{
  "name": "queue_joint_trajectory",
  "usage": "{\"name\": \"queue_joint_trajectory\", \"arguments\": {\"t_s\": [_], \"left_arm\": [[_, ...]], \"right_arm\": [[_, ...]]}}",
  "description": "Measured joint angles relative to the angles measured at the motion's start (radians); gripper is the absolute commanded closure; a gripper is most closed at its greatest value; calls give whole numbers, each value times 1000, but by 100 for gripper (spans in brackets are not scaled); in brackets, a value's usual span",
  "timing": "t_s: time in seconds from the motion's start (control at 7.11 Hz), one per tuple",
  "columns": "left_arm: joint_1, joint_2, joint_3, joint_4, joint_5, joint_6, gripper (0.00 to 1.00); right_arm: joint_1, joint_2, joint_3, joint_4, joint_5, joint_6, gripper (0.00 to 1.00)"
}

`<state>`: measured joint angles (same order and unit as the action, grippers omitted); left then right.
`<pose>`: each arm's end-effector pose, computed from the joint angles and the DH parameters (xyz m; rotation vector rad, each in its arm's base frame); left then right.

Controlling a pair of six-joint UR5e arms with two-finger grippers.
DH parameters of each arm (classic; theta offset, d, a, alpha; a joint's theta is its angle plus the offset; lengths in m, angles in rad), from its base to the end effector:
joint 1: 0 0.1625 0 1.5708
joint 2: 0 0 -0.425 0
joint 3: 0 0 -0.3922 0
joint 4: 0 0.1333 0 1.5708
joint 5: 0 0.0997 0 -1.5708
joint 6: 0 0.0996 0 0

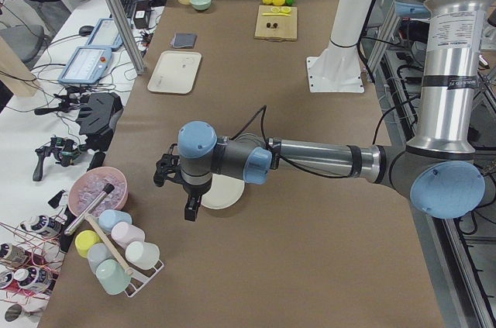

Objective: Place red cherry on plate

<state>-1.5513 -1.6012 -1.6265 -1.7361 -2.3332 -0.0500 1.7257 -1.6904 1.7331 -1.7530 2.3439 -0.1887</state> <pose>-0.0544 -0.5193 0.5985 0.2126 0.7660 0.0670 0.1293 -0.4150 0.6522 0.0014 -0.7830 0.0219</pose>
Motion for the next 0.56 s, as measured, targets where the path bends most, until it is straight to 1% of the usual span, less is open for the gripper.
{"name": "queue_joint_trajectory", "arguments": {"t_s": [0.14,0.28,0.42,0.56], "left_arm": [[10,-12,3,-12,-11,1,2],[19,-13,27,-47,-44,-1,2],[36,-6,80,-124,-86,-4,2],[64,5,155,-253,-105,-19,2]], "right_arm": [[0,-1,-1,0,0,0,0],[0,-3,-2,0,0,-1,0],[1,-6,-2,0,0,-2,0],[1,-9,-3,0,0,-3,0]]}}
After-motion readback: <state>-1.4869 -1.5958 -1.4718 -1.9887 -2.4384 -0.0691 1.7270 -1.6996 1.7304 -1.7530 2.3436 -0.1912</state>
